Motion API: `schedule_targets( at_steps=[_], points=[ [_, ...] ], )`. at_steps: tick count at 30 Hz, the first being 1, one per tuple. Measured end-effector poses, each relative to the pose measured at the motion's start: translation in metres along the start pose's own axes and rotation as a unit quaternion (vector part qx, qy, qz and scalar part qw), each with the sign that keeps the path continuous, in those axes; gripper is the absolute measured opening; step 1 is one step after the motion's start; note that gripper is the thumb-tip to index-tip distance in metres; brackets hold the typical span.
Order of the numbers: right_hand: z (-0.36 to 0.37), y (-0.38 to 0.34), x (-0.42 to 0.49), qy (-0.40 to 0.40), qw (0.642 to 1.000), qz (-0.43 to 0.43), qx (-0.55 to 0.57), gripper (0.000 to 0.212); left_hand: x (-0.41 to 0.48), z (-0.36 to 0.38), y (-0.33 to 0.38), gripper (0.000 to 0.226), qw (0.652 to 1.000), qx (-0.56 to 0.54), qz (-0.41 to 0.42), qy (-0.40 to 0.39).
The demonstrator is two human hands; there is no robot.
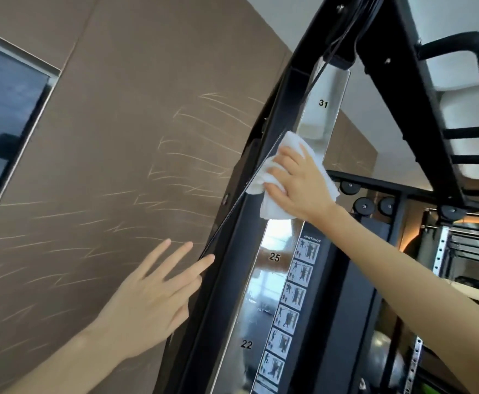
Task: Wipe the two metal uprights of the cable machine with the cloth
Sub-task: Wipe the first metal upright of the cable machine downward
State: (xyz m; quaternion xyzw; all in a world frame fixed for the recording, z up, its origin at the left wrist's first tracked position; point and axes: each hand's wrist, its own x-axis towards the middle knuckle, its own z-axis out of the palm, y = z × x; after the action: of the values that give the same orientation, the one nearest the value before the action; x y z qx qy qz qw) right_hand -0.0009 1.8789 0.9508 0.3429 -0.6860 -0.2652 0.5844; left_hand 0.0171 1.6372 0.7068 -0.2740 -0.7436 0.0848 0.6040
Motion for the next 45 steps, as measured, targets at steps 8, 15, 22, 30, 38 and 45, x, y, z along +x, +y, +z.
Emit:
schedule_targets(
  at_steps=[8, 15, 22, 30, 38, 45],
  points=[
    [0.028, -0.113, -0.104, -0.046, 0.991, -0.098, 0.083, 0.027, -0.002, -0.006, 0.003, 0.041, 1.000, -0.001, -0.010, -0.004],
    [0.017, -0.049, -0.058, -0.009, 0.999, -0.019, 0.033, 0.032, -0.003, -0.010, 0.004, 0.042, 1.000, 0.012, -0.003, -0.018],
    [0.041, -0.123, -0.135, -0.002, 0.997, 0.019, 0.077, 0.043, -0.001, -0.013, 0.007, 0.037, 0.999, 0.028, -0.011, -0.014],
    [0.027, -0.051, -0.113, 0.083, 0.982, 0.136, 0.100, 0.041, 0.002, -0.022, 0.011, 0.038, 0.997, 0.051, -0.014, -0.055],
    [0.060, -0.141, -0.190, 0.029, 0.979, 0.053, 0.192, 0.044, 0.002, -0.023, 0.021, 0.039, 0.993, 0.087, -0.041, -0.066],
    [0.050, -0.071, -0.113, 0.159, 0.938, 0.158, 0.263, 0.040, 0.012, -0.028, 0.032, 0.044, 0.986, 0.131, -0.019, -0.102]
  ],
)
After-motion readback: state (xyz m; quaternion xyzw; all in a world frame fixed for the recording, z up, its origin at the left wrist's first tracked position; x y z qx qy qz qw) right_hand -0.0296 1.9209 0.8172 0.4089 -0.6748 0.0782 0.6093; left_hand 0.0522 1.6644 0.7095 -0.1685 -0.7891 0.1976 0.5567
